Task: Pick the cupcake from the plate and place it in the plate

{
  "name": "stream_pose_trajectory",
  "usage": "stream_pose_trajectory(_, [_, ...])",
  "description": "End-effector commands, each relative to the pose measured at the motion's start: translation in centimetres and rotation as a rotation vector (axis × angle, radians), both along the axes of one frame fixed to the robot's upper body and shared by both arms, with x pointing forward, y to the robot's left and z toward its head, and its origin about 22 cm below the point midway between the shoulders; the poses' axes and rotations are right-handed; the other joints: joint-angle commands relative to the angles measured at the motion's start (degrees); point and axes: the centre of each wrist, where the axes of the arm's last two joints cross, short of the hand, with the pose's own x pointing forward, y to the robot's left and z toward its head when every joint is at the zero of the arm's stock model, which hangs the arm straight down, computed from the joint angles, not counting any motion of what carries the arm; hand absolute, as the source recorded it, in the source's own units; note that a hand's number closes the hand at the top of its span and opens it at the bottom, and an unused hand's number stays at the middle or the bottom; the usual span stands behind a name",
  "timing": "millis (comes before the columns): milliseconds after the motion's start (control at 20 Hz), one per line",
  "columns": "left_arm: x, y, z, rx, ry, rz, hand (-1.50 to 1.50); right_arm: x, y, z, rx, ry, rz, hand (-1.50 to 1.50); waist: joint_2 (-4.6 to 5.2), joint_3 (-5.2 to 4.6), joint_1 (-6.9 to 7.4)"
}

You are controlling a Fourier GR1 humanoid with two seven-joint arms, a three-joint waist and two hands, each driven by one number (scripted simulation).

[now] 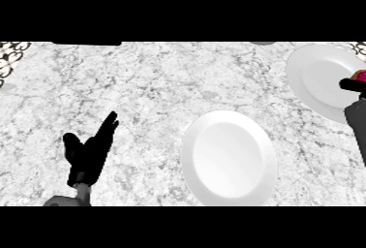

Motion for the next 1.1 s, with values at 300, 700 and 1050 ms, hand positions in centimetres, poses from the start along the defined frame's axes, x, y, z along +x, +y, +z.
stream_pose_trajectory(300, [-0.9, 0.1, -1.8, -0.008, 0.063, 0.003, 0.0, -1.3, -2.2, 0.3, 0.061, -0.154, 0.182, -1.5, 0.39, -0.1, -0.14])
stream_pose_trajectory(700, [-1.1, 0.7, -1.1, -0.013, 0.066, 0.011, 0.0, -3.3, -3.6, -0.5, 0.058, -0.451, 0.138, -1.5, -0.35, -0.26, -1.22])
stream_pose_trajectory(1050, [-2.7, 0.8, -2.2, -0.015, 0.075, 0.033, 0.0, -4.9, -3.3, -3.5, 0.203, -0.55, 0.317, -1.5, -1.02, -0.56, -2.11])
